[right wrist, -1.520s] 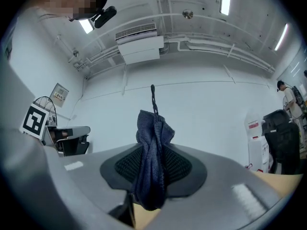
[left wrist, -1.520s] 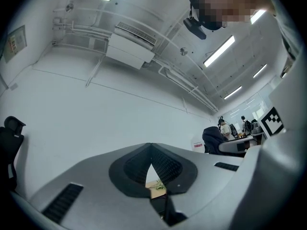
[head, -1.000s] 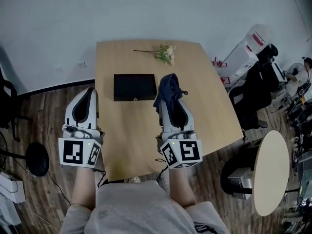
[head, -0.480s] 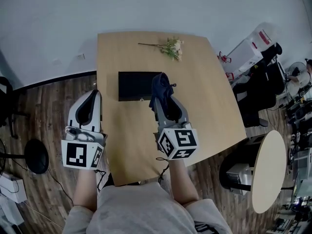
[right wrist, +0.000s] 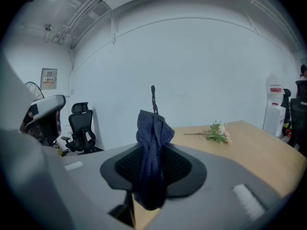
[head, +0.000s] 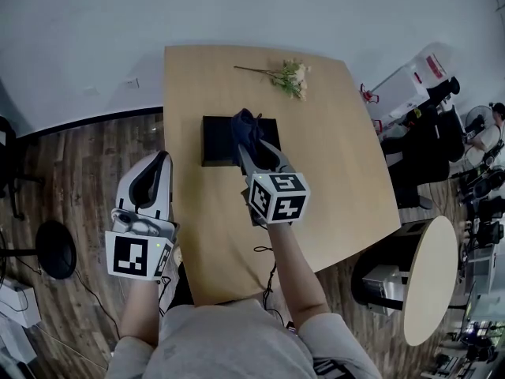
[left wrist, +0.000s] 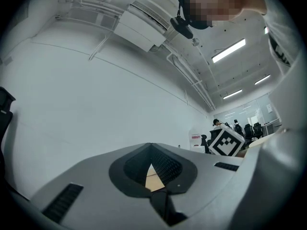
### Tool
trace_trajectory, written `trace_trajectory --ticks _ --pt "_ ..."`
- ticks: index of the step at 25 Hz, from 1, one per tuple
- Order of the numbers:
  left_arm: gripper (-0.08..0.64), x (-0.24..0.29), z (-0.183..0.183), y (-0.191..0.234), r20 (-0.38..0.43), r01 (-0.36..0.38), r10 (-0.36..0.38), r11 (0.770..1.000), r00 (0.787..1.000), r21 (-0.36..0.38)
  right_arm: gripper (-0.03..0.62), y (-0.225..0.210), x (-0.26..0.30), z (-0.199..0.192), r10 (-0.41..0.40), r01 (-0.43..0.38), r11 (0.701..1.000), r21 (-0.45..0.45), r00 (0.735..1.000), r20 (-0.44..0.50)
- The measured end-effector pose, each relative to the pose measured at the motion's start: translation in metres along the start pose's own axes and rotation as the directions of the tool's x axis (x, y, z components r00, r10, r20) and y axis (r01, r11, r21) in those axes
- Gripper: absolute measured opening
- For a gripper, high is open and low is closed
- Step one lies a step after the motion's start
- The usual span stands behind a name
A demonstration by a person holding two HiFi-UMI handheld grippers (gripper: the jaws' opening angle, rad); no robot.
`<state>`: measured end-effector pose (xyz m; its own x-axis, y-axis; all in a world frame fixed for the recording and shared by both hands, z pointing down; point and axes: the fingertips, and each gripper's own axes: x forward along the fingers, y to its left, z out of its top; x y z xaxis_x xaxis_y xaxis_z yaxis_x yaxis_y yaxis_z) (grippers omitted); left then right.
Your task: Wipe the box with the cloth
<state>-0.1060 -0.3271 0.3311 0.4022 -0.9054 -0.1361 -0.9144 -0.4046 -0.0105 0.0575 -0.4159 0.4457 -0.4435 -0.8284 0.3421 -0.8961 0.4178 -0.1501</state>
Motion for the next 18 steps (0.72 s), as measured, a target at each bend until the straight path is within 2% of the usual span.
trace_trajectory --ticks 10,14,18 --pt "0.008 0.011 -0.023 0.022 -0.024 0.03 -0.03 0.999 0.999 -0.031 0.134 -0.003 0.081 -0.045 0.023 0.006 0.99 0.137 0.977 -0.211" --pt "0.008 0.016 -0.03 0.03 -0.016 0.037 -0.038 0.998 0.999 -0.04 0.135 -0.005 0.108 -0.057 0.014 0.022 0.991 0.13 0.963 -0.27" --pt "0.008 0.016 -0.04 0.038 -0.048 0.035 -0.037 0.998 0.998 -0.054 0.135 -0.003 0.133 -0.063 0.005 0.032 0.993 0.114 0.951 -0.31"
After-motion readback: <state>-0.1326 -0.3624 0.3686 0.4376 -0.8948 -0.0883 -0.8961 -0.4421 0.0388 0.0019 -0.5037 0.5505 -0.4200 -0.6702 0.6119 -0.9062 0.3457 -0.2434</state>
